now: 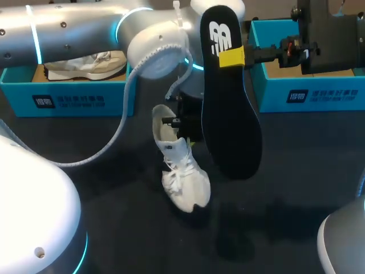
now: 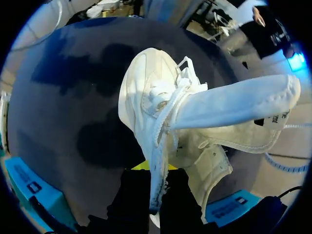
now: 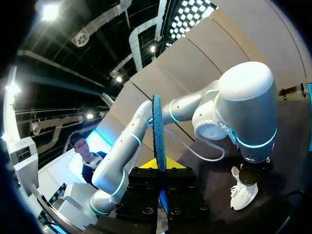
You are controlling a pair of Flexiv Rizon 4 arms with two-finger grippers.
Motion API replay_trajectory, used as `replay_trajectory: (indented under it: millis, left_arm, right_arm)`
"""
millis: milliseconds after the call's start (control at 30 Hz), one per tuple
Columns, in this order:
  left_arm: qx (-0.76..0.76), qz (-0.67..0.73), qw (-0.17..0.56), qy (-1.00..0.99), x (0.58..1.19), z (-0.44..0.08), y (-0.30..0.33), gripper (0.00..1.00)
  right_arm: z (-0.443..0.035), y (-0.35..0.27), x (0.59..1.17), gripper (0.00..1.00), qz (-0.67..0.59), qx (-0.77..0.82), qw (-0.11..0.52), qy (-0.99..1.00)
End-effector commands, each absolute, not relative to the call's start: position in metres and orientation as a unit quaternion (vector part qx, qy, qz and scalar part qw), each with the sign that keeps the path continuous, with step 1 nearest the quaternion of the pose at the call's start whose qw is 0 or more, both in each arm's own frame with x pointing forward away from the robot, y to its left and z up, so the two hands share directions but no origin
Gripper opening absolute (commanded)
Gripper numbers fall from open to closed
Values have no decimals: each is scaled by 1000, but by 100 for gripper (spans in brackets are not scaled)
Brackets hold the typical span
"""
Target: Take the shoe out of the shoebox, open the shoe tongue, remove and reinsert the insole, then place the shoe into the shoebox
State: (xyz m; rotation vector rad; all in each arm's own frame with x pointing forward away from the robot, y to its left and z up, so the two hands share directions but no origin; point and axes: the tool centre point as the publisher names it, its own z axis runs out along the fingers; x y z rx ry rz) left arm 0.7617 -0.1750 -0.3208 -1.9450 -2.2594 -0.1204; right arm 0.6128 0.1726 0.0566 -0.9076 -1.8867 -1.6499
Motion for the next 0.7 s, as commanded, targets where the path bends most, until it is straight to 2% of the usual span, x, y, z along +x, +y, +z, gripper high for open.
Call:
replay_trajectory:
  millis: [33,700]
  left_arm:
    - [-689,-46,64,-721,758,-318,-173,0]
    - [-702,-89,100,-700,778,-342,-232,0]
  right_arm:
    - [57,177,616,0,-600,-332,237,-688]
    - [57,177,616,0,-600,-332,237,-688]
